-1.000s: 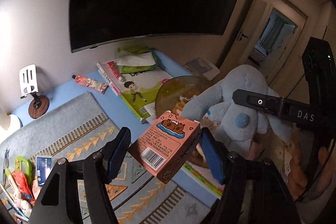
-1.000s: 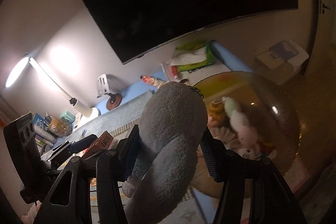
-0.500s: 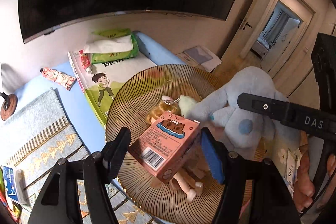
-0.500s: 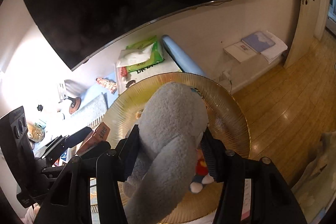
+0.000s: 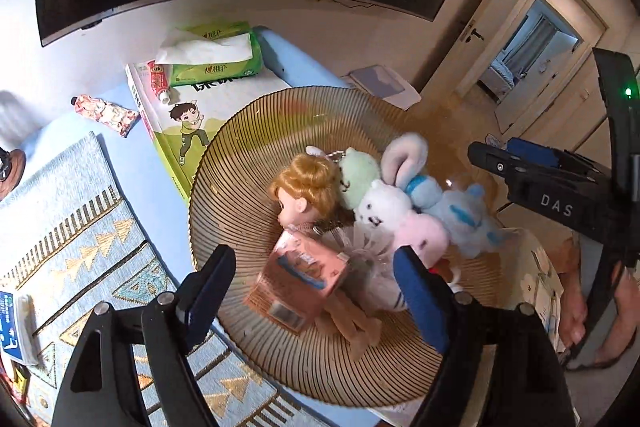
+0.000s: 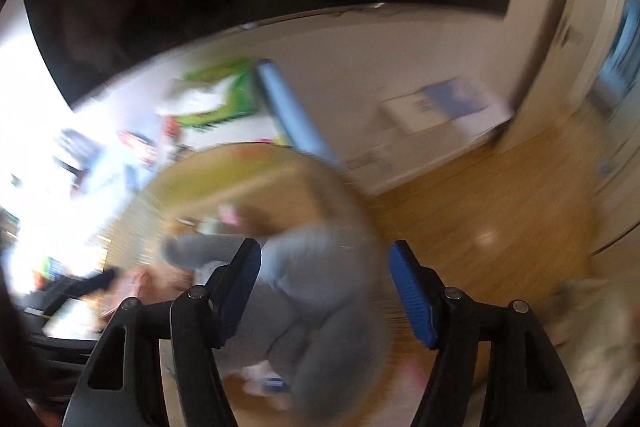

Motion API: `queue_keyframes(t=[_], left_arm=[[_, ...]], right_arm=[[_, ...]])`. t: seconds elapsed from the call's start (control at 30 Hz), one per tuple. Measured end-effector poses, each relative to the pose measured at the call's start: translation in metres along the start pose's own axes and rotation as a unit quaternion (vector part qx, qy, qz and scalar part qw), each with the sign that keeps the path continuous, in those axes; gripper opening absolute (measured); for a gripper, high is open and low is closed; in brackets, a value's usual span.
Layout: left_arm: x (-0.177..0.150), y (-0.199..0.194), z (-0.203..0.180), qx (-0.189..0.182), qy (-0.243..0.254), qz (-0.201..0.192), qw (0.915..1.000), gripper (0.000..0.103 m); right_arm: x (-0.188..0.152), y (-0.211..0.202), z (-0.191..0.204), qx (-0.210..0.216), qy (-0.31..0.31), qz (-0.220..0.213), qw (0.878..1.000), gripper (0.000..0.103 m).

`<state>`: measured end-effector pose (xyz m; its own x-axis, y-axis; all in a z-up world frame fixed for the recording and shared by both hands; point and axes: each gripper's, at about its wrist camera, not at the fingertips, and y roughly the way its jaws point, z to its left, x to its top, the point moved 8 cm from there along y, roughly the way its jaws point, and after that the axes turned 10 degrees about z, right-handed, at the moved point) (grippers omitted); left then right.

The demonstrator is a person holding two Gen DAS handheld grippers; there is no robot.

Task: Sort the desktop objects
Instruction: 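Open both tools to drop the box and blue plush into the plate, then return, then grasp the yellow-green highlighter with the left tool while the right tool grasps the blue floss-pick box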

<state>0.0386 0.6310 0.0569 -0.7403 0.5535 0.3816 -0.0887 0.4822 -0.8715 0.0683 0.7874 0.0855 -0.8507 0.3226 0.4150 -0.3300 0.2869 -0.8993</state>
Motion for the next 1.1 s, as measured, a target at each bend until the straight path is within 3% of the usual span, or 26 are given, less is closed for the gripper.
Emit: queue_keyframes(t=[0.1,0.33,0.5,0.7,0.93,1.1], left_arm=[[-0.007,-0.015,0.002,-0.007,-0.004,-0.008,0.9999,0.080],[-0.054,-0.057,0.048,0.007,-0.046,-0.015,0.9988,0.080],[-0.100,-0.088,0.117,0.034,-0.108,-0.018,0.9935,0.080],[-0.151,-0.136,0.214,0.083,-0.189,-0.040,0.9775,0.080],[-0.207,-0.178,0.312,0.111,-0.272,-0.055,0.9543,0.080],[-0.220,-0.190,0.352,0.104,-0.291,-0.065,0.9489,0.080]], right_arm=[[-0.006,-0.018,-0.008,-0.026,-0.014,-0.020,0.999,0.069],[-0.024,-0.070,0.019,0.061,-0.005,-0.052,0.997,0.073],[-0.034,-0.095,0.087,0.163,-0.030,-0.053,0.985,0.080],[-0.049,-0.102,0.197,0.236,-0.093,-0.014,0.967,0.080],[-0.078,-0.104,0.299,0.269,-0.141,0.033,0.952,0.080],[-0.095,-0.098,0.343,0.278,-0.150,0.060,0.947,0.080]])
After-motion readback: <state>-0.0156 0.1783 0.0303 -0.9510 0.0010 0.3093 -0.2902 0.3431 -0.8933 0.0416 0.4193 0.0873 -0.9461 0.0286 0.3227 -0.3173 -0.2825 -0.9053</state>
